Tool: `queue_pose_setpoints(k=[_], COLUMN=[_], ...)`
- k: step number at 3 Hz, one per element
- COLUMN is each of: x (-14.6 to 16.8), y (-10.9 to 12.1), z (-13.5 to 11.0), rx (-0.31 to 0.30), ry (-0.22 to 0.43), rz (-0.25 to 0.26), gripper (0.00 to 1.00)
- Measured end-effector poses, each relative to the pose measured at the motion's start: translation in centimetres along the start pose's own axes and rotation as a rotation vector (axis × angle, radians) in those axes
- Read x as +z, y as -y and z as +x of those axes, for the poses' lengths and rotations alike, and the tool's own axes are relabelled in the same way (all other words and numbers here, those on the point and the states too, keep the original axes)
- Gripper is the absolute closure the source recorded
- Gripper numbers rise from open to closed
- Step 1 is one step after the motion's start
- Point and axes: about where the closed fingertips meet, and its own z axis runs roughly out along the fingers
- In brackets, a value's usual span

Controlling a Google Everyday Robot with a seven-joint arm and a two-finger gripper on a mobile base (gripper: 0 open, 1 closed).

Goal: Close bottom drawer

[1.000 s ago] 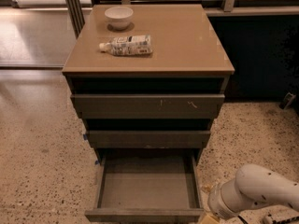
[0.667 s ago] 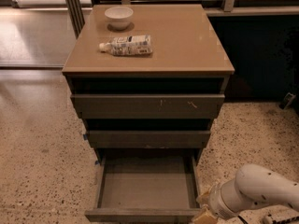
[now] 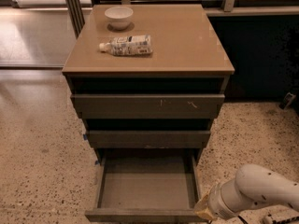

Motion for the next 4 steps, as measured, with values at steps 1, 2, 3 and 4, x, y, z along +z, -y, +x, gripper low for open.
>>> queue_pose_setpoints(k=[1, 2, 3, 4], x=[1.0, 2.7, 4.4, 6.9], y=[0.1, 0.7, 1.6, 2.1], z=[0.1, 0.3, 0.5, 1.6], rx=[-0.003, -0.021, -0.04, -0.047], ry=[0.006, 0.007, 0.017, 0.048], rz=[-0.006, -0.022, -0.012, 0.018], gripper=[1.0, 1.0, 1.0, 1.0])
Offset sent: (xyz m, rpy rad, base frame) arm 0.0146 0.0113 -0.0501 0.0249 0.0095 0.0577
